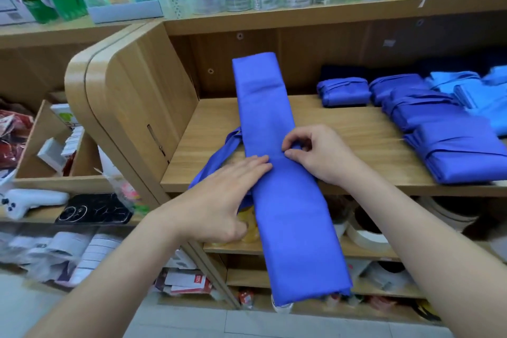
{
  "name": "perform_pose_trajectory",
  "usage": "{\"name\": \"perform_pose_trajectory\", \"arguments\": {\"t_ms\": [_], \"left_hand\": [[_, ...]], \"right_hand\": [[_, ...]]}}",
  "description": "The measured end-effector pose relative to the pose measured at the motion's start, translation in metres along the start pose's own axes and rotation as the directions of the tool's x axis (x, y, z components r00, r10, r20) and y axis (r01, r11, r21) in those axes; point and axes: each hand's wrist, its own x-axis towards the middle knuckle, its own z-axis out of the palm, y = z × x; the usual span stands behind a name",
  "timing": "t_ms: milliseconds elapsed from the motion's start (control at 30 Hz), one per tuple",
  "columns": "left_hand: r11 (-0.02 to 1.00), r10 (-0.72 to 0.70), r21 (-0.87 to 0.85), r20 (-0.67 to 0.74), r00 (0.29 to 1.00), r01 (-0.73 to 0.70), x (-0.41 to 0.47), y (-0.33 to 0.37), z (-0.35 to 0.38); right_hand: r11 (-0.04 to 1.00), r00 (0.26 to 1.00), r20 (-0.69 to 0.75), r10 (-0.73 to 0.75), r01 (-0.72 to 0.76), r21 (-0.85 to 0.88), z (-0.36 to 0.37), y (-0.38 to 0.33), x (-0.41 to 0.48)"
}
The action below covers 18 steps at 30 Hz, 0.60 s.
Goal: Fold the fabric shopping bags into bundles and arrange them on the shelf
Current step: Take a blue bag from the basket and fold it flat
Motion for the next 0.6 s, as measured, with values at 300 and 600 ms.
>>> {"name": "perform_pose_trajectory", "arguments": {"t_ms": [300,600], "left_hand": [[0.728,-0.518,-0.641,-0.28,0.808,0.244,0.013,0.003,-0.012],[0.778,-0.626,-0.297,-0.313,0.714,0.553,0.029,0.013,-0.02]], "right_hand": [[0.956,0.962,0.254,0.097,-0.161,0.247,-0.029,-0.022,-0.015],[0.986,0.986,0.017,0.167,-0.167,-0.002,0.0,-0.023,-0.023]]}}
